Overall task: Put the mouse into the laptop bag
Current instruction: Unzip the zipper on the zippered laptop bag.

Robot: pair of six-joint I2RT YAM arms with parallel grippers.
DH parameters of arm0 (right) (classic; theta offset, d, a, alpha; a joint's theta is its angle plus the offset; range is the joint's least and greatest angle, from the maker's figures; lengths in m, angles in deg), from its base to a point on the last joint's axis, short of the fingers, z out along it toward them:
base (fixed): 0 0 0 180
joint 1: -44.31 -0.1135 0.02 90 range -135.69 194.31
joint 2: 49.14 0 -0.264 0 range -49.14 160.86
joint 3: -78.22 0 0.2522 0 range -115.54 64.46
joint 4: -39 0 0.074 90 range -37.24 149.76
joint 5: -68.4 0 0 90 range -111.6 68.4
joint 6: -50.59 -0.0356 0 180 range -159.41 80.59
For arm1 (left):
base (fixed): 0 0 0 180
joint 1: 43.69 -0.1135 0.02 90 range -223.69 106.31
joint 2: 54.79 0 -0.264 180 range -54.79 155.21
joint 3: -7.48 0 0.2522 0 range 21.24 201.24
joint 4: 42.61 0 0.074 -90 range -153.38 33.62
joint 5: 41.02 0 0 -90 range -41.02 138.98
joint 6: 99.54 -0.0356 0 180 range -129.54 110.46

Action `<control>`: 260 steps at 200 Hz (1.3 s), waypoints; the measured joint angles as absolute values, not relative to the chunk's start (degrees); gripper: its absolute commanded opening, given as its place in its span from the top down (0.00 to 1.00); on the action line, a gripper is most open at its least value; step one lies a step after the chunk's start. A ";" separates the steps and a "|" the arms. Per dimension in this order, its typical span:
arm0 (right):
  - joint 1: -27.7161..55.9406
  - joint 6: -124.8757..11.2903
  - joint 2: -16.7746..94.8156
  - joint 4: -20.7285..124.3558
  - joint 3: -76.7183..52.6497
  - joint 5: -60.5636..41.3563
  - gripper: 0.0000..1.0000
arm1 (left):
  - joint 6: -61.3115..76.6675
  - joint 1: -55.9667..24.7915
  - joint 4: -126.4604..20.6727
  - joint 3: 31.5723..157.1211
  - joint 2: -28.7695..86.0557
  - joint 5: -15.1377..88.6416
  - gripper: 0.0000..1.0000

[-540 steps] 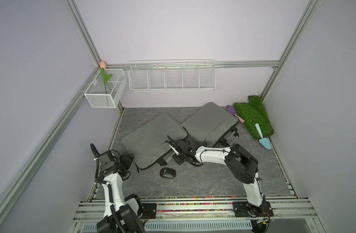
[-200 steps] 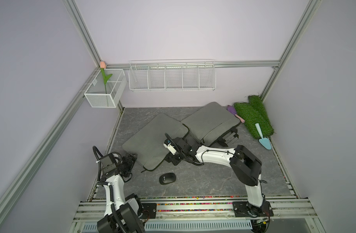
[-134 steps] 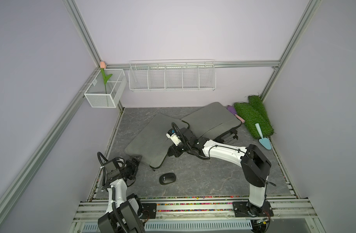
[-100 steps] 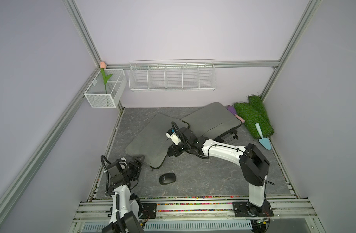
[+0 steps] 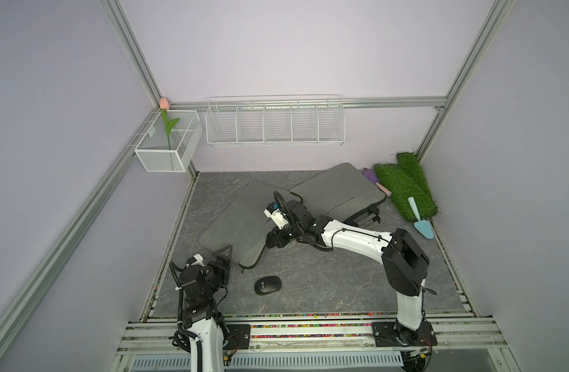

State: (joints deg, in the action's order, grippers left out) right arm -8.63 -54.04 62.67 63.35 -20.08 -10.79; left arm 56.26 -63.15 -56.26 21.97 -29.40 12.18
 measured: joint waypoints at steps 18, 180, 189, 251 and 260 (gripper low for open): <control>-8.63 -54.06 62.67 63.70 -20.10 -10.77 0.94 | 57.24 -62.32 -52.41 21.95 -24.61 12.93 0.00; -8.02 -54.46 62.67 65.32 -21.04 -9.96 0.93 | 52.28 -53.03 -38.11 29.67 9.79 18.44 0.84; -7.87 -54.48 62.71 65.32 -20.99 -9.99 0.90 | 52.24 -53.03 -39.29 29.73 8.41 18.72 0.89; -7.10 -54.37 60.85 60.86 -15.38 -14.77 0.45 | 51.69 -52.99 -54.42 30.83 -6.65 21.69 1.00; -7.32 -54.46 59.08 60.32 -12.03 -16.02 0.45 | 51.73 -52.99 -56.74 31.88 -8.57 21.96 1.00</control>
State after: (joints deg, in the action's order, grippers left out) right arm -7.32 -54.46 59.08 60.32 -12.03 -16.02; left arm 51.73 -52.99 -56.74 31.88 -8.57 21.96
